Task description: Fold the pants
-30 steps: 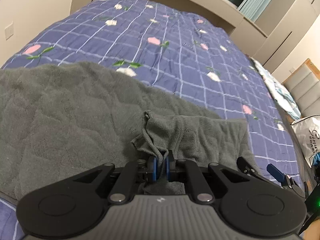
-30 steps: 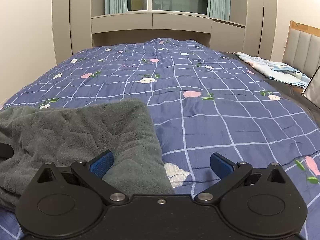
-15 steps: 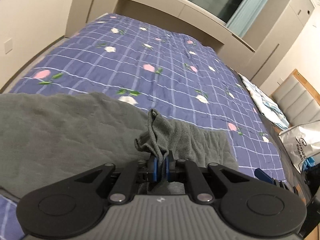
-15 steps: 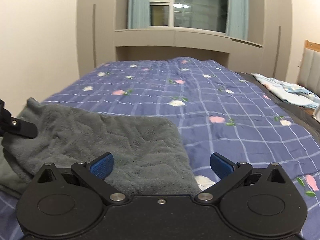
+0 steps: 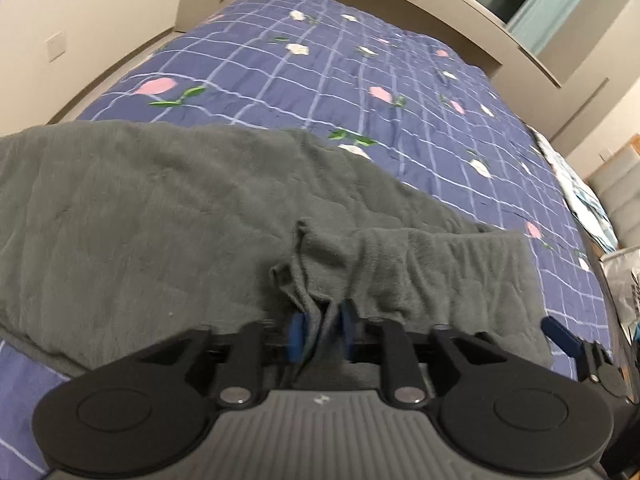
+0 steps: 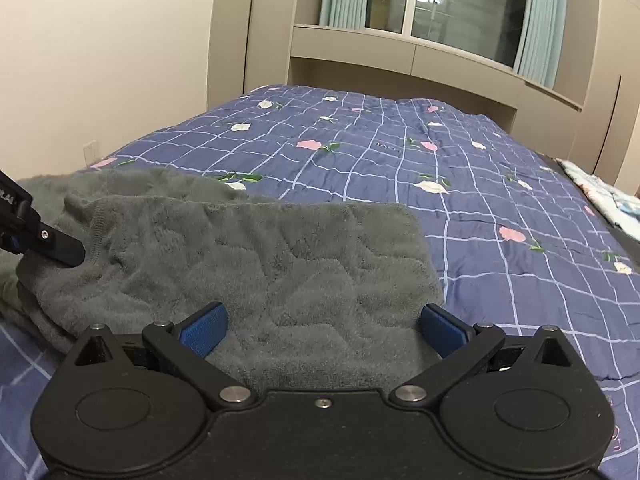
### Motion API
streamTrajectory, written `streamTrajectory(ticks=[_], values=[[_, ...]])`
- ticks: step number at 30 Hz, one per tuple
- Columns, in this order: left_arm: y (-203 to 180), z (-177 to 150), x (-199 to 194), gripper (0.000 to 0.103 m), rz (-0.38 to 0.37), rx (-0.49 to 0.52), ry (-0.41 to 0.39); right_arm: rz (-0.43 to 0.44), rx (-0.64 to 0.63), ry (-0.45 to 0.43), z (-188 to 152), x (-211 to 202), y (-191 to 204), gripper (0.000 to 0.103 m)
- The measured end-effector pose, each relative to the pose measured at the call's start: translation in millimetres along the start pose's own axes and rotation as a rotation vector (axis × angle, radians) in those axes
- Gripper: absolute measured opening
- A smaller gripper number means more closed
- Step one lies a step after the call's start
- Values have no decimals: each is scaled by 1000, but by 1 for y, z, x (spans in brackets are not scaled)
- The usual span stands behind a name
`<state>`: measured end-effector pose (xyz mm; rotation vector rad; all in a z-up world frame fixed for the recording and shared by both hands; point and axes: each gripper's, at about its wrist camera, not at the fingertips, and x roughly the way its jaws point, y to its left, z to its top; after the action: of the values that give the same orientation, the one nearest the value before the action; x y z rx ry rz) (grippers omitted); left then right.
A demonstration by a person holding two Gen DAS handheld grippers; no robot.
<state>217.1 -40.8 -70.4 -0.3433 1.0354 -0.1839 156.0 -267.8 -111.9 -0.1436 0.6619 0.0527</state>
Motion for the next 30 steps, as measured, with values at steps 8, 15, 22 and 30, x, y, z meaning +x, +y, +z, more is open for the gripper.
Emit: streamTrajectory(ticks=[8, 15, 22, 30], values=[[10, 19, 2, 88, 113, -49, -70, -57, -2, -89, 24, 7, -32, 103], [5, 18, 28, 92, 189, 2, -49, -140, 14, -33, 41, 56, -61, 103], [-5, 12, 35, 94, 244, 84, -69, -138, 55, -45, 16, 74, -61, 103], [-8, 7, 13, 102, 273, 130, -62, -126, 57, -82, 19, 26, -48, 103]])
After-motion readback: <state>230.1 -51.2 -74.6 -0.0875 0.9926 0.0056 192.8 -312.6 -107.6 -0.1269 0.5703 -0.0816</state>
